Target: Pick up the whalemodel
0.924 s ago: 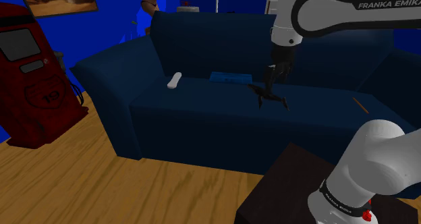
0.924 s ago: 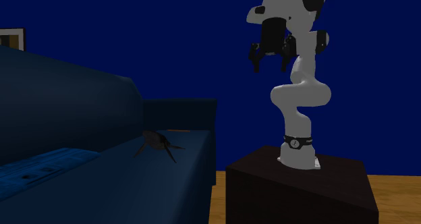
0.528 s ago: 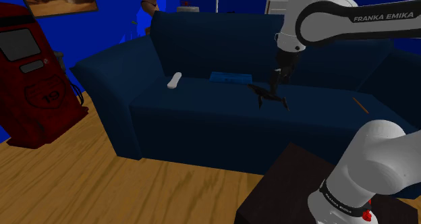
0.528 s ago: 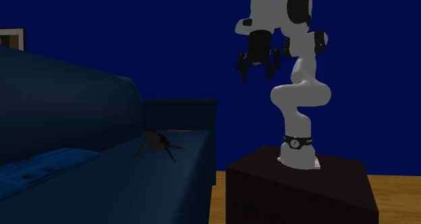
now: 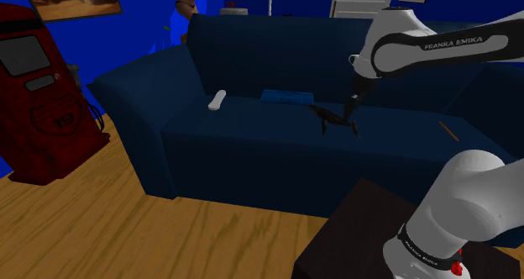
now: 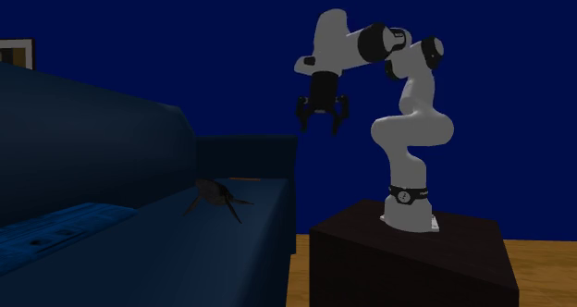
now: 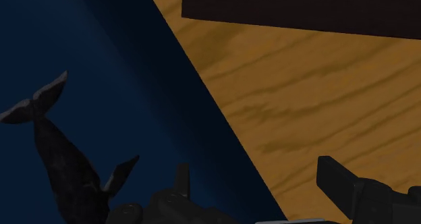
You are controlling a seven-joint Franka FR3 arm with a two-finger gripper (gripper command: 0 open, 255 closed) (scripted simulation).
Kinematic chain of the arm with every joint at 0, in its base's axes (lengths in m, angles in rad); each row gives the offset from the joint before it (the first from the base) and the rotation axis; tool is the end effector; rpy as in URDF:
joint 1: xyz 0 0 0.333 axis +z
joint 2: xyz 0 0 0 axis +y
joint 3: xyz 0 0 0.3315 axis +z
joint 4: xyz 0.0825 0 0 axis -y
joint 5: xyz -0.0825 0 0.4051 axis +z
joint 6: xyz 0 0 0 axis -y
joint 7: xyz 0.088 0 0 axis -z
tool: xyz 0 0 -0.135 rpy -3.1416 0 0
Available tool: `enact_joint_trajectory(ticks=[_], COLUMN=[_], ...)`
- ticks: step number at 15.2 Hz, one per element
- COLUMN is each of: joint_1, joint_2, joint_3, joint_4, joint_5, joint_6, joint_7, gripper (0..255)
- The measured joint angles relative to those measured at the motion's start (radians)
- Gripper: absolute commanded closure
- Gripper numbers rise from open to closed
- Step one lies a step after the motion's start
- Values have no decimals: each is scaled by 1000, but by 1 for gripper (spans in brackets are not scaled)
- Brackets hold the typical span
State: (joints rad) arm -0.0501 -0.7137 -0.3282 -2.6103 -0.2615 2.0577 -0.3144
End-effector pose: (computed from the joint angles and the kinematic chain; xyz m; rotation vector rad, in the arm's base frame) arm 0.3380 -0.1540 0.4525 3.0620 0.1597 0.1975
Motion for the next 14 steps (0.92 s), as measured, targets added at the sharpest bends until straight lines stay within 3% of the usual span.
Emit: enact_joint_trajectory(ticks=[4,8,11,14], joint_1=[8,51,116,228], joint_2=[93,200,301,429], joint_3=[-132,-266,-389,-551], joint_4=[14,27,75,136], joint_5=[-22,-2,60,190], joint_6=[133,274,358,440], joint_7=[-154,-309,-459,-658], gripper=[0,0,0,0])
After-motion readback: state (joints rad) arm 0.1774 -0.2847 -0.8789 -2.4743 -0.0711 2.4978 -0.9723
